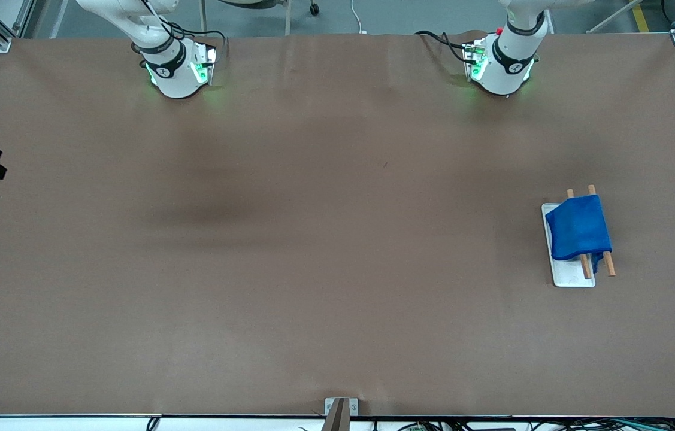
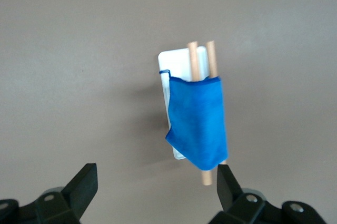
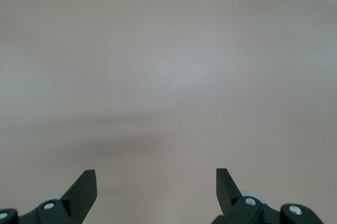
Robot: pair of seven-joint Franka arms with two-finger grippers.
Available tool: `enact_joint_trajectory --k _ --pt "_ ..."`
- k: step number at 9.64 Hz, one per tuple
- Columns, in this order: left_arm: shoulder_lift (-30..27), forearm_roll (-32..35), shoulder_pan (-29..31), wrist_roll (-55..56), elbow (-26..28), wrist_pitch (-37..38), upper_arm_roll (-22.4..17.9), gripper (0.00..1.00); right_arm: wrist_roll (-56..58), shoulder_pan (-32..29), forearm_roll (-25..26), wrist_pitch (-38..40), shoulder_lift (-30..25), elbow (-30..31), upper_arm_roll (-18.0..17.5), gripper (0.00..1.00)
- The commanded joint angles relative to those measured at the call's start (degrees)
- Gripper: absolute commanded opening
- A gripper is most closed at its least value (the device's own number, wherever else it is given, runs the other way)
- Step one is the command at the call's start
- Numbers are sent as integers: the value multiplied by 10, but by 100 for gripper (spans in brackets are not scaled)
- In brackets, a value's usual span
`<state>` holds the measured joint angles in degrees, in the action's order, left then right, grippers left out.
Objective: Right arm passes towel to left arm to hang
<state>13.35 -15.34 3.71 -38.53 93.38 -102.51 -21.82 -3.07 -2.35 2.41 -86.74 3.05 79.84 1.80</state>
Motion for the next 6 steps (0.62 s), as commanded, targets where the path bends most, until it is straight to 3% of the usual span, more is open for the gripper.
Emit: enact_joint_trajectory --k 1,4,6 --pt "-72 71 -4 108 41 -8 84 100 -91 -10 -21 51 -16 5 -6 100" --pt "-132 127 -4 268 26 52 183 100 -45 -9 -21 54 -13 8 -7 100" --pt "-167 137 -4 302 15 71 201 100 -44 -9 -21 56 -13 9 -7 100"
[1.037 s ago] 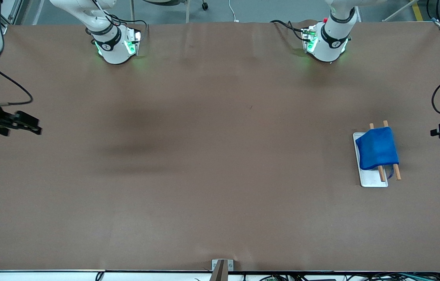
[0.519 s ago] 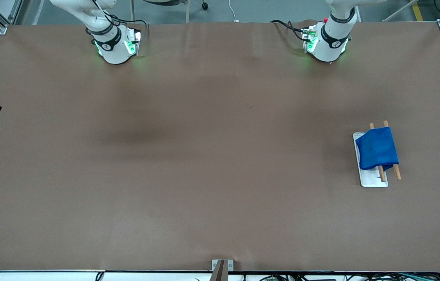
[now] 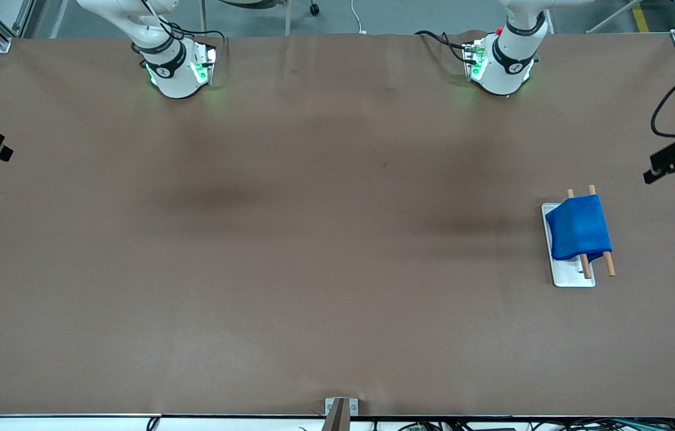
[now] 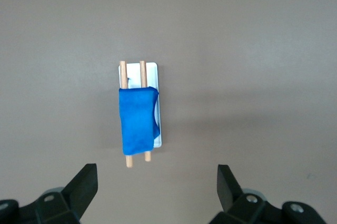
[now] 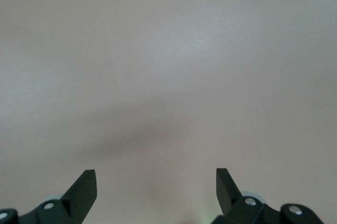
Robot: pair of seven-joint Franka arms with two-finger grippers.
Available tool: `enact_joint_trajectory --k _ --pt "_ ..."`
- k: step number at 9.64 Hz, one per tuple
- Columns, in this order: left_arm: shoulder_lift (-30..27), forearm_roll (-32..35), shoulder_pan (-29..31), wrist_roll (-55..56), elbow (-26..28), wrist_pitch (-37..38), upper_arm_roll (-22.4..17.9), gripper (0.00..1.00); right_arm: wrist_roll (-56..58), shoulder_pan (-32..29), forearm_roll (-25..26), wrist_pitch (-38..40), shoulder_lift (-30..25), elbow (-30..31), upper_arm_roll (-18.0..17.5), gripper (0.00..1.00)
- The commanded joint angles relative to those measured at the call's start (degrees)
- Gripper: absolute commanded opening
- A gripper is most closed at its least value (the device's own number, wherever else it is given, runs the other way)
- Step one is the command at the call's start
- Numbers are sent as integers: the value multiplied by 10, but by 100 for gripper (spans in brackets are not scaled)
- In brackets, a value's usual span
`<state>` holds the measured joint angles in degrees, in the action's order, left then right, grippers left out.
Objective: Right arm passes towel to left arm to hang
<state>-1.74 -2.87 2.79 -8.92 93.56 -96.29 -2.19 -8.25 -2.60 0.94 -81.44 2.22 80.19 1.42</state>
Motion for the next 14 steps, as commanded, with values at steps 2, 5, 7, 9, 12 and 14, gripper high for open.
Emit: enact_joint_trajectory --k 2,5,7,9,12,14 --pt "6 13 -8 11 -80 76 8 100 8 -7 -7 4 -5 7 -4 100" --pt "14 -1 -9 63 -131 149 3 100 8 -8 -8 4 -5 7 -3 100" --pt "11 -2 -17 80 -112 149 4 100 19 -8 -19 -19 -21 37 -2 100" --pt "3 2 -19 75 -89 148 7 100 63 -12 -19 -34 -39 63 0 100" --pt "1 8 -19 65 -82 145 8 100 70 -11 -10 -20 -38 59 -3 100" --pt "1 10 -19 65 -82 144 8 100 69 -13 -15 -28 -35 59 -1 100"
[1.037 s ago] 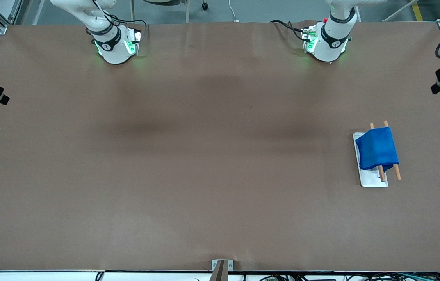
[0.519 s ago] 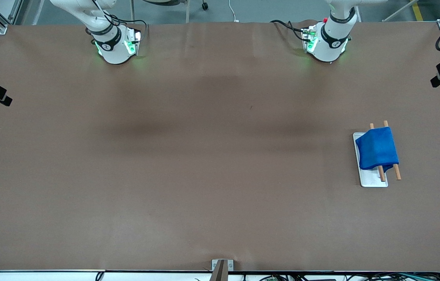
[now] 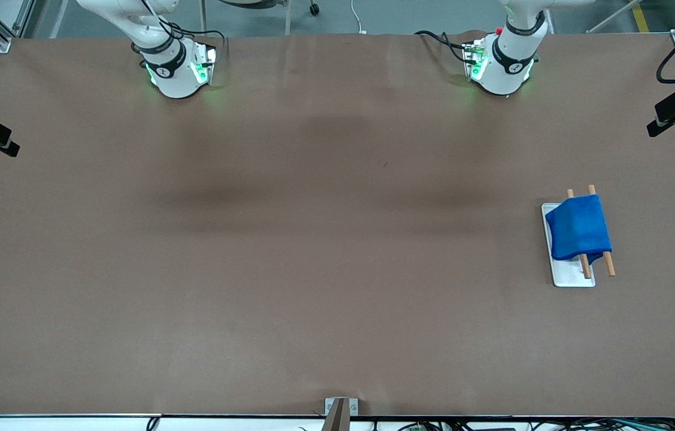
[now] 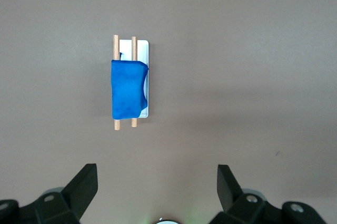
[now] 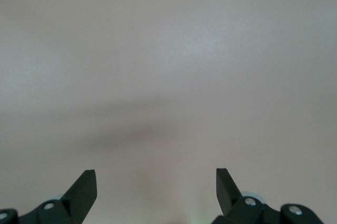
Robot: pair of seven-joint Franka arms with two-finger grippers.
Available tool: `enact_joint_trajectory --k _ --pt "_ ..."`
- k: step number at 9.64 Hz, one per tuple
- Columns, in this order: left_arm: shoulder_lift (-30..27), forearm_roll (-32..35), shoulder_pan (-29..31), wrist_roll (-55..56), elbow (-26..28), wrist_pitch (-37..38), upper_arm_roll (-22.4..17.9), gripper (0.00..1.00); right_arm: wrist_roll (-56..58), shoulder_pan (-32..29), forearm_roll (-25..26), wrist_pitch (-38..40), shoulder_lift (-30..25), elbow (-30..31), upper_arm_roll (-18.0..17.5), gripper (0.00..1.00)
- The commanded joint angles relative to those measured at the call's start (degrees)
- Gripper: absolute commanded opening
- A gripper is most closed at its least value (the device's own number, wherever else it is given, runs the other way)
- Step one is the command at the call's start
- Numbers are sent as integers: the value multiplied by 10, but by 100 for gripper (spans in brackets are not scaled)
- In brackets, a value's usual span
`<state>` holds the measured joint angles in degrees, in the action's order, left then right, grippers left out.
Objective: Right arm passes towel to left arm to hang
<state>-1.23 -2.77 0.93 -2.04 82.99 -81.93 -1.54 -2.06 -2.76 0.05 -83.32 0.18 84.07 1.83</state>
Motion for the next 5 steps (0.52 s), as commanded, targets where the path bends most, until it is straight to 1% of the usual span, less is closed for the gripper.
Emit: enact_joint_trajectory --k 1,5 --pt "-5 28 0 -5 24 0 7 100 7 -12 -9 -18 -14 20 -5 100" --pt "-4 29 0 -5 24 0 9 100 7 -11 -9 -16 -14 20 -4 100"
